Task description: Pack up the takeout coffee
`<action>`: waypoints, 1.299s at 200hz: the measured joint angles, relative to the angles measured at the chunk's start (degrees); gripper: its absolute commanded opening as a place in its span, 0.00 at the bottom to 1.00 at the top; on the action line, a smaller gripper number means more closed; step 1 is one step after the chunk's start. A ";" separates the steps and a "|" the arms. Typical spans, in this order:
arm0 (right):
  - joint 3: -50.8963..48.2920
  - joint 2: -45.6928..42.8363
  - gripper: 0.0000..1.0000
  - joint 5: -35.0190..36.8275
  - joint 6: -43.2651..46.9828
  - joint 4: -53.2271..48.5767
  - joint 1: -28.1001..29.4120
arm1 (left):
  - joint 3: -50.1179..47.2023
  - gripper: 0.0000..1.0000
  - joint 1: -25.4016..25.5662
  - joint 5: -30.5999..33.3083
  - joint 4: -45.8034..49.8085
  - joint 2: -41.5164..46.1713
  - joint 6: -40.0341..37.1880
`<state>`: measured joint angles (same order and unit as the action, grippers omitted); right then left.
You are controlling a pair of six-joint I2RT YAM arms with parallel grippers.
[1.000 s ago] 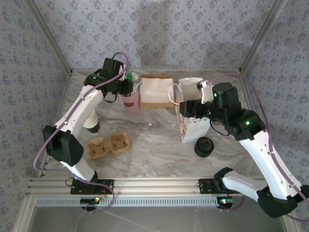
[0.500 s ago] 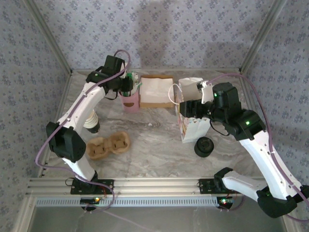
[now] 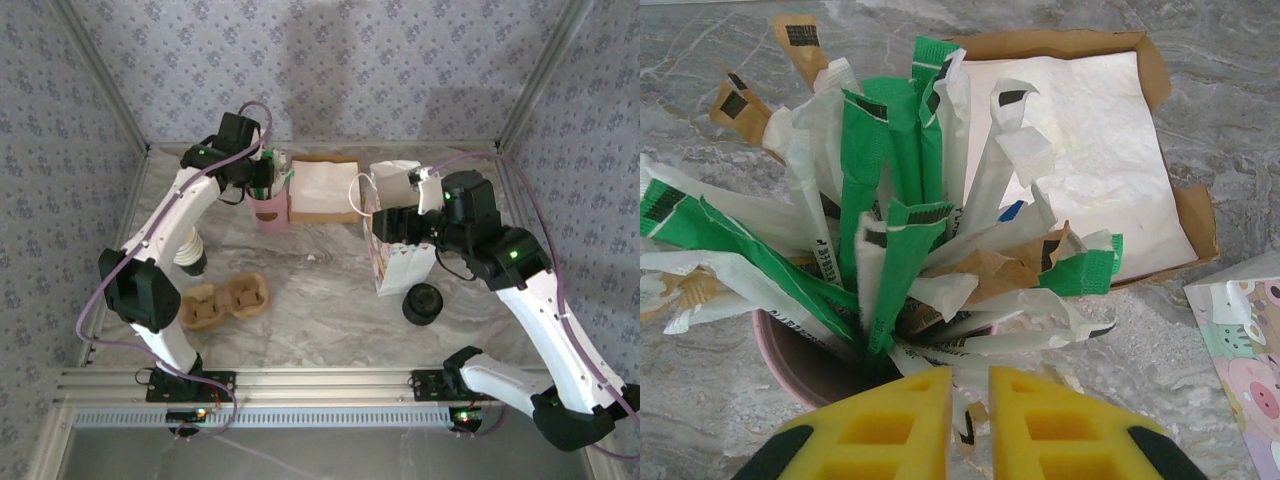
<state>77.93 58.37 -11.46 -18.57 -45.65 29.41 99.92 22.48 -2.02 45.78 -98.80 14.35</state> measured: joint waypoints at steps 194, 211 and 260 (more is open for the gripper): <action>0.11 -0.20 0.78 -0.98 -0.04 0.00 -0.31 | 11.63 0.00 0.15 3.63 10.91 3.80 -1.31; 0.39 -0.20 0.78 -0.87 -0.04 -0.07 -0.31 | 14.16 0.00 0.44 4.02 12.28 4.74 -1.29; 1.03 -0.79 0.79 0.79 -0.04 -0.72 -0.57 | 18.88 0.00 0.79 4.24 15.63 10.49 -1.03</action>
<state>78.96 57.58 -10.68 -18.61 -46.37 28.84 118.80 23.27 2.22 61.41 -88.31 13.32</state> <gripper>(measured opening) 0.784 0.042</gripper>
